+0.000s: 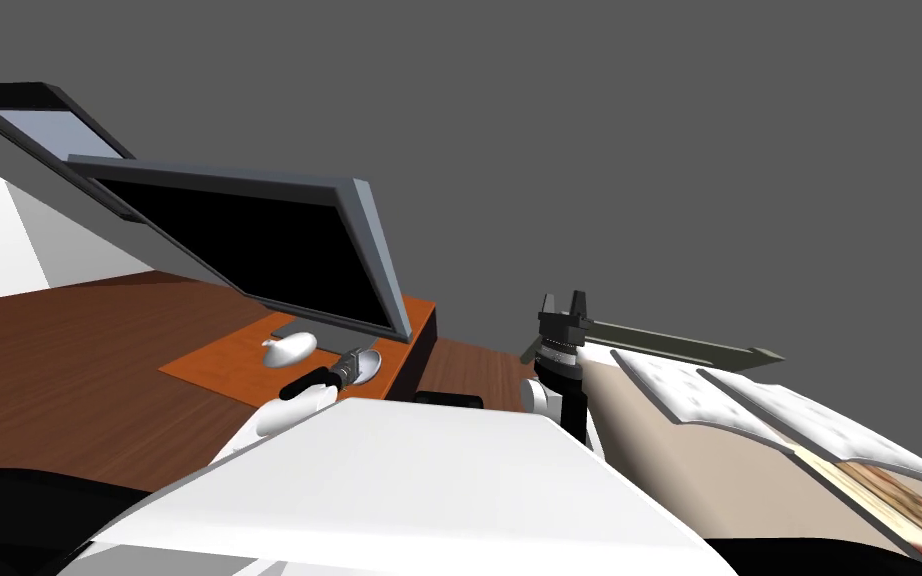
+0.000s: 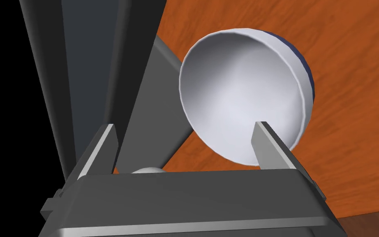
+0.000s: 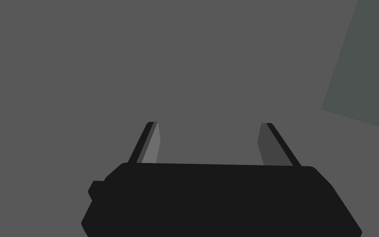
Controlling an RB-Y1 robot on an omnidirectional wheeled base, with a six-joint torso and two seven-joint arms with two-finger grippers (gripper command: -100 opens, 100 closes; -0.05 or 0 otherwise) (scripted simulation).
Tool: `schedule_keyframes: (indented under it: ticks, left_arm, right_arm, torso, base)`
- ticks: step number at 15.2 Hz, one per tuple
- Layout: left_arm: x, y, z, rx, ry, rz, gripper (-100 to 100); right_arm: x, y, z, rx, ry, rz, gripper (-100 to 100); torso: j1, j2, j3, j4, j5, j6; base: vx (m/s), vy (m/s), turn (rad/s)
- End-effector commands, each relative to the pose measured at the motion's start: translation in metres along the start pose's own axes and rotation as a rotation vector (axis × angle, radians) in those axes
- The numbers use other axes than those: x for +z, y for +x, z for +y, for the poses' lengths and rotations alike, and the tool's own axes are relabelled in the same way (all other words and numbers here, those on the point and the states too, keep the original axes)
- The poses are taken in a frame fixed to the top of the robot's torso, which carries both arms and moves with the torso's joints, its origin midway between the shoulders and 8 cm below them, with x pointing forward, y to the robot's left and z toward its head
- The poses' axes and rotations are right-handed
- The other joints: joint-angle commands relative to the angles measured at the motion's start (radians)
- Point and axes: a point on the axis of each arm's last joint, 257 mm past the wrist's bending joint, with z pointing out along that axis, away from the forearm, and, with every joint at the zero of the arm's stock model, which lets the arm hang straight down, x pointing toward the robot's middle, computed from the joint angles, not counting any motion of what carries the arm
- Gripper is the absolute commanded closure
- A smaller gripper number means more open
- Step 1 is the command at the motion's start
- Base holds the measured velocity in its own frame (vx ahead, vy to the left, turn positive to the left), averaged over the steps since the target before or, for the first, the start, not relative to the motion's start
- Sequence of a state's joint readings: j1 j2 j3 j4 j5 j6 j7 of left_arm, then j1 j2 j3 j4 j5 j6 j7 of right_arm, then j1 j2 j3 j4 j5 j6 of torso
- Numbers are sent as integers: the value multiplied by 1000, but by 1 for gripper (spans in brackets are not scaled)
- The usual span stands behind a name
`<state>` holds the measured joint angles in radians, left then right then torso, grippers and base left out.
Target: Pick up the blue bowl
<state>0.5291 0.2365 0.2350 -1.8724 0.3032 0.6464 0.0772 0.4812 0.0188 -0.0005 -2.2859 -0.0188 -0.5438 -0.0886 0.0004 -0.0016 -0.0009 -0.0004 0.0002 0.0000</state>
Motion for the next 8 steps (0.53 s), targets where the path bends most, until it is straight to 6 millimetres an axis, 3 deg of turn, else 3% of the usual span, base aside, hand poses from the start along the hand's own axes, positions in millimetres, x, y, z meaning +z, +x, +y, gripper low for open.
schedule_keyframes:
  ticks: [1,5,8]
  left_arm:
    - [0,-5,15,-23,-53,-8,-100]
    - [-1,-12,36,-55,-121,-18,-100]
    - [-3,-21,67,-117,-218,-32,-100]
  right_arm:
    - [0,0,0,0,0,0,0]
    - [0,0,0,0,0,0,0]
    - [0,0,0,0,0,0,0]
  torso:
    - [0,0,0,0,0,0]
    - [0,0,0,0,0,0]
    - [0,0,0,0,0,0]
  base:
    - [26,10,-61]
    - [23,10,-39]
    - [29,11,-65]
